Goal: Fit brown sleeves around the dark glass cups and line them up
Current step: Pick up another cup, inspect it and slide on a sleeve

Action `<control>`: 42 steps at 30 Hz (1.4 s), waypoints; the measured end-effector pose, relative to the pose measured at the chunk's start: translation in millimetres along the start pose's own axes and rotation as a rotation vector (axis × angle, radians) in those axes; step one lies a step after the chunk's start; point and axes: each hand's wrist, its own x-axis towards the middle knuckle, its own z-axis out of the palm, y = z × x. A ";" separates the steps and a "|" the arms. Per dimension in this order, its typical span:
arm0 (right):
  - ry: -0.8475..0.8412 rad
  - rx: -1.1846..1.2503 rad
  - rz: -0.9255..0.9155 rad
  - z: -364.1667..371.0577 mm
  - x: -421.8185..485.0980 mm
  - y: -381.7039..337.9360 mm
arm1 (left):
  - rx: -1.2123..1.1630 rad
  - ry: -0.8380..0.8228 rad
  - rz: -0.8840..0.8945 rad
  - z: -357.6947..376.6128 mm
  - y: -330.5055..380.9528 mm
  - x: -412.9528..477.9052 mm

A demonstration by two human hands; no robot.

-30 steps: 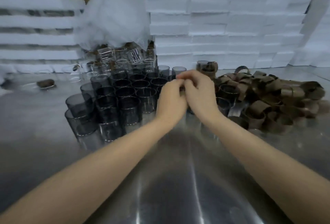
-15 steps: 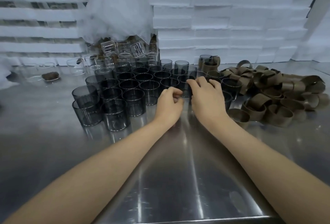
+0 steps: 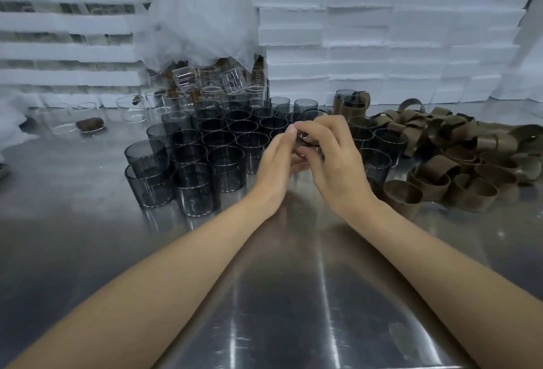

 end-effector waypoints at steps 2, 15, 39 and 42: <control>0.062 0.000 -0.044 1.0 -1.5 2.0 | -0.008 0.006 0.025 0.3 1.5 -0.5; 0.006 0.463 0.578 16.5 -1.8 15.3 | -0.030 -0.005 0.164 -0.9 1.4 3.8; -0.156 0.384 0.405 4.6 -6.1 21.0 | 0.085 0.071 -0.008 -7.1 4.0 -3.3; -0.179 0.318 0.348 0.8 -4.9 20.7 | 0.089 0.054 -0.030 -8.8 3.4 -2.5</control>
